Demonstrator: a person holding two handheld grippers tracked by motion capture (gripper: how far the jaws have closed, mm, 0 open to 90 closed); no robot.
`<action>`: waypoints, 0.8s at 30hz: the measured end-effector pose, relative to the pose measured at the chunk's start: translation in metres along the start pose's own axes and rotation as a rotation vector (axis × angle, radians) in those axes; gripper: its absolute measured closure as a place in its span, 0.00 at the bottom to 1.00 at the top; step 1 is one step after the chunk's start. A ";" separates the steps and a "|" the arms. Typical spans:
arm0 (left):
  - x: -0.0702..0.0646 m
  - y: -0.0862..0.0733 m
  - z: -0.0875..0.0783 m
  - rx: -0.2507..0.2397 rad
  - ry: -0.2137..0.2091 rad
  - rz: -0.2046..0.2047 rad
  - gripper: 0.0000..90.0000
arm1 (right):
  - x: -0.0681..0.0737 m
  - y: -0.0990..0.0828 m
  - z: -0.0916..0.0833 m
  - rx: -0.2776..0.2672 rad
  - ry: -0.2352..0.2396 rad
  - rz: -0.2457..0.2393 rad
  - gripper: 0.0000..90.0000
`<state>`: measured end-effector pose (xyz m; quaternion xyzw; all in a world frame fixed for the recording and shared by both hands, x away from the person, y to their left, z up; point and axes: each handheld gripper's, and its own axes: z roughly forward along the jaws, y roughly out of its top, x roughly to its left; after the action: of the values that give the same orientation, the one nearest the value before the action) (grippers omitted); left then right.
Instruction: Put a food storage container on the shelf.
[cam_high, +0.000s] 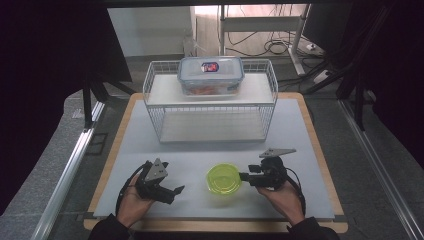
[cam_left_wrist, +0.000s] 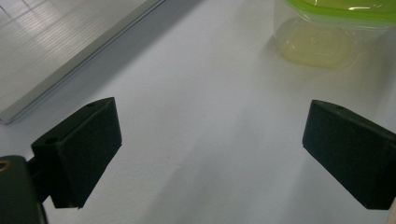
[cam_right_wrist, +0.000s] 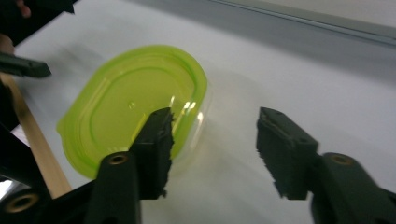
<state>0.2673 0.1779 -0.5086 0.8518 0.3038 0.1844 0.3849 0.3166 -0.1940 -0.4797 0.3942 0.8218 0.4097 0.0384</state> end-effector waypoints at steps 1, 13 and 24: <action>0.000 0.000 0.000 0.000 0.000 0.001 0.05 | -0.002 0.001 0.003 -0.005 0.017 0.021 0.57; -0.001 0.000 0.001 0.002 -0.003 0.007 0.05 | -0.017 0.003 0.024 0.018 0.195 0.236 0.81; -0.001 0.000 0.000 0.000 -0.001 0.009 0.05 | -0.022 0.007 0.028 0.033 0.307 0.356 0.91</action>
<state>0.2669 0.1771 -0.5087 0.8532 0.2997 0.1856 0.3844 0.3471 -0.1886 -0.4994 0.4668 0.7421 0.4514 -0.1664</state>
